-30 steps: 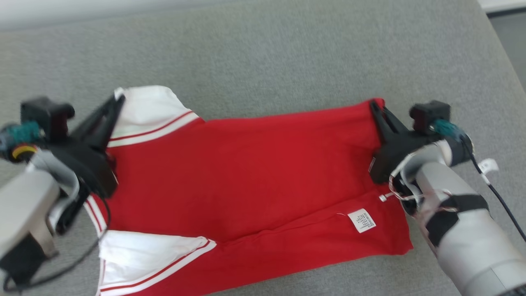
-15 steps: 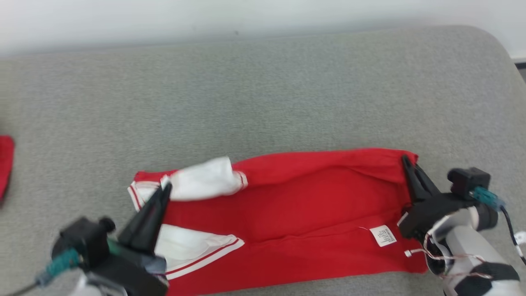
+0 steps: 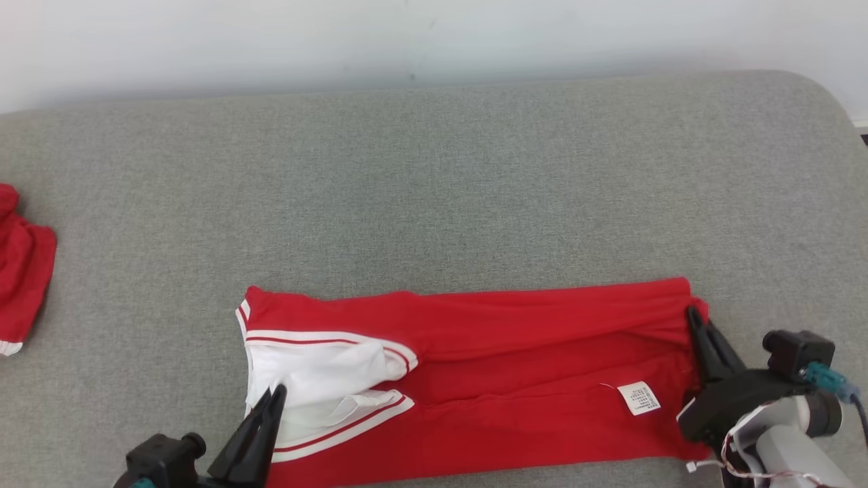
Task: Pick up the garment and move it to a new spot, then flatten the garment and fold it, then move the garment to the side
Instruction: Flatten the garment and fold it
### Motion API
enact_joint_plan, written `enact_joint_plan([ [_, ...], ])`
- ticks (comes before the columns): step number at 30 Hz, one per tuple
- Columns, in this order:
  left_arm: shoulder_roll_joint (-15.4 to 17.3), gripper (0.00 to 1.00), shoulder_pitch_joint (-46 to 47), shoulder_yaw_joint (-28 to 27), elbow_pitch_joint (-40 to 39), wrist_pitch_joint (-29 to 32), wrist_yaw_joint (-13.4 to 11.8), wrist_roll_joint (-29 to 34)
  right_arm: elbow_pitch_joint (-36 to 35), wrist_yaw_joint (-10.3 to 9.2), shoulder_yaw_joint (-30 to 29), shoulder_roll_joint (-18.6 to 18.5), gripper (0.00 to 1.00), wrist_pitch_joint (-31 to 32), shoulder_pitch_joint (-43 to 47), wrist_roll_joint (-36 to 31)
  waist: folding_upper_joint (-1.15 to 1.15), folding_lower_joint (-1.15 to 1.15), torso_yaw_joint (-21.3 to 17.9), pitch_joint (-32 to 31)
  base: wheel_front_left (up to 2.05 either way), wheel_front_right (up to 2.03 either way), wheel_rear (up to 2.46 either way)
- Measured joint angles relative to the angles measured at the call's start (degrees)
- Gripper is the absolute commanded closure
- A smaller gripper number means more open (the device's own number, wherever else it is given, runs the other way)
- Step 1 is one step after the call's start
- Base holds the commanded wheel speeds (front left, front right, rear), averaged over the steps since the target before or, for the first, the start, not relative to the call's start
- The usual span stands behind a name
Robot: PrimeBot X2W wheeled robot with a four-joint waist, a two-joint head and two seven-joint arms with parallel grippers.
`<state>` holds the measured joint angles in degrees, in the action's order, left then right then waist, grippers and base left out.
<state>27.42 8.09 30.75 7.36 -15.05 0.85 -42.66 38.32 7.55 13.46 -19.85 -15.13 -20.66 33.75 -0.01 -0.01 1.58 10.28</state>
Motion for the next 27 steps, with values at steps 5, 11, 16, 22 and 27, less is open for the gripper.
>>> enact_joint_plan([
  [5,-2.9,1.00,-1.2,-1.9,5.4,0.0,1.8,2.2,1.0,0.00,1.4,0.2,1.00,0.0,0.8,0.1,0.00,0.01,-0.5,-0.4,0.00,0.00,0.00],
  [11,-6.3,1.00,-1.8,-4.7,10.9,0.0,3.7,6.1,2.9,0.01,1.9,0.2,0.90,0.0,1.1,0.9,0.01,0.01,-0.1,-0.7,0.00,0.00,0.00],
  [16,-8.7,0.00,-1.7,-8.8,11.4,0.0,4.2,9.7,1.6,0.01,1.8,0.2,0.00,0.0,1.7,1.1,0.01,0.01,0.1,-1.5,0.00,0.00,0.00],
  [22,-12.0,0.00,-3.4,-19.5,3.2,0.0,3.2,18.0,-0.6,0.00,-0.6,-0.4,0.00,0.0,2.8,0.3,0.01,0.01,0.2,-2.8,0.00,0.00,0.00],
  [27,-17.5,0.00,-7.4,-29.2,-3.8,0.0,2.8,27.1,4.7,0.00,-0.5,0.3,0.00,0.8,2.9,-1.2,0.01,0.01,0.5,-3.7,0.00,0.00,0.00],
])
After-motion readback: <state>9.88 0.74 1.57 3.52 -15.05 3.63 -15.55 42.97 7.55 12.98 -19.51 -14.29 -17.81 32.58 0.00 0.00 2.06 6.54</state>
